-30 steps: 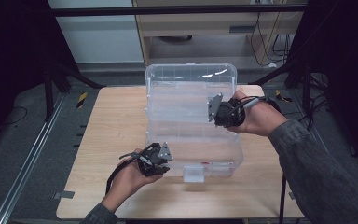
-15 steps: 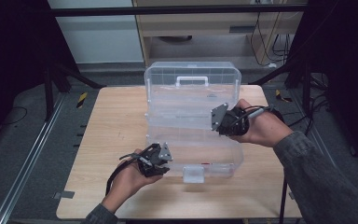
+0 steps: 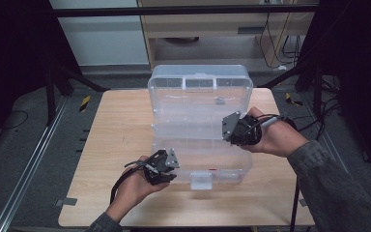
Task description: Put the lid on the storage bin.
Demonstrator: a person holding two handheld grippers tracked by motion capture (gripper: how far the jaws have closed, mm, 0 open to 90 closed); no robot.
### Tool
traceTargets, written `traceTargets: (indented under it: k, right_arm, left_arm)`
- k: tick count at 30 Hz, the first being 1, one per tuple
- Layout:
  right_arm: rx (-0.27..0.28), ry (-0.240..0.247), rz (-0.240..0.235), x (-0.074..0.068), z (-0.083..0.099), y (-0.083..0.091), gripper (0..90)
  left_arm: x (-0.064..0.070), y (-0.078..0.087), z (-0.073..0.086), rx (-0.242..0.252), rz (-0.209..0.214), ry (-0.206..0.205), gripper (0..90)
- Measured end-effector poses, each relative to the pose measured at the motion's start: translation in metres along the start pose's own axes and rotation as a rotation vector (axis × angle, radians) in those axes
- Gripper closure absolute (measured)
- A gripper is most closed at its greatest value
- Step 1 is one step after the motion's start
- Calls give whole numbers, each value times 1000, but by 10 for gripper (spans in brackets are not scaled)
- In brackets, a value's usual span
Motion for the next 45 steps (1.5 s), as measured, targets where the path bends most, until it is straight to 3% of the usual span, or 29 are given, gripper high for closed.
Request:
traceTargets:
  k: [4,5,12,14,17,18,20,23,25,27,31,32,33,35,36,37,38,40,42,45]
  right_arm:
    - [-2,-4,3,0,0,0,842]
    - [-2,-4,3,0,0,0,842]
    - [-17,4,-2,-7,0,0,848]
    - [-7,2,-7,-10,2,0,847]
    - [-1,1,-8,-12,3,-1,845]
    - [5,1,-7,-12,3,-1,844]
    - [6,2,-2,-14,4,-1,841]
    - [10,3,-1,-14,4,-1,839]
    - [11,1,-6,-13,5,0,838]
    - [11,3,-6,-13,5,0,837]
    - [13,-1,-3,-12,5,0,832]
    - [15,-2,-1,-12,4,-1,831]
    - [14,-1,0,-13,4,-1,831]
    - [11,0,3,-13,5,0,830]
    - [10,1,5,-13,5,0,829]
    - [10,1,5,-13,5,0,829]
    - [11,-2,9,-13,5,0,826]
    - [10,-2,12,-14,5,0,826]
    - [19,0,15,-14,5,-1,825]
    - [32,-6,20,-14,5,-1,823]
  left_arm:
    - [0,0,0,9,-2,-9,726]
    - [1,0,1,14,-3,7,726]
    - [0,-1,1,24,-4,-17,722]
    - [3,-2,2,27,-5,23,720]
    - [3,-2,2,25,-4,19,718]
    - [1,-2,1,24,-3,-8,716]
    - [4,-3,2,29,-10,30,711]
    - [4,-4,2,42,-10,19,691]
    - [5,-1,2,70,-8,32,613]
    - [4,3,0,91,-19,13,613]
    - [6,27,-3,169,-13,47,615]
    - [4,34,-4,187,-11,23,620]
    - [5,39,-4,202,-4,30,634]
    - [6,52,-5,260,36,43,683]
    - [5,64,-6,317,59,77,734]
    - [5,64,-6,317,59,77,768]
    - [-2,79,-7,356,41,92,810]
    - [-7,87,-8,382,37,108,838]
    - [-24,105,-12,428,32,149,870]
    - [-47,120,-15,426,-30,167,883]
Point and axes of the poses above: each handheld gripper's, and its own axes: y roughly backward along the jaws, z roughly out of its underside, x roughly to its right, the point moved 5 cm from there along -y, roughly forward along the jaws, and after that the axes turned 4 degrees about x, right-handed, at the moved point
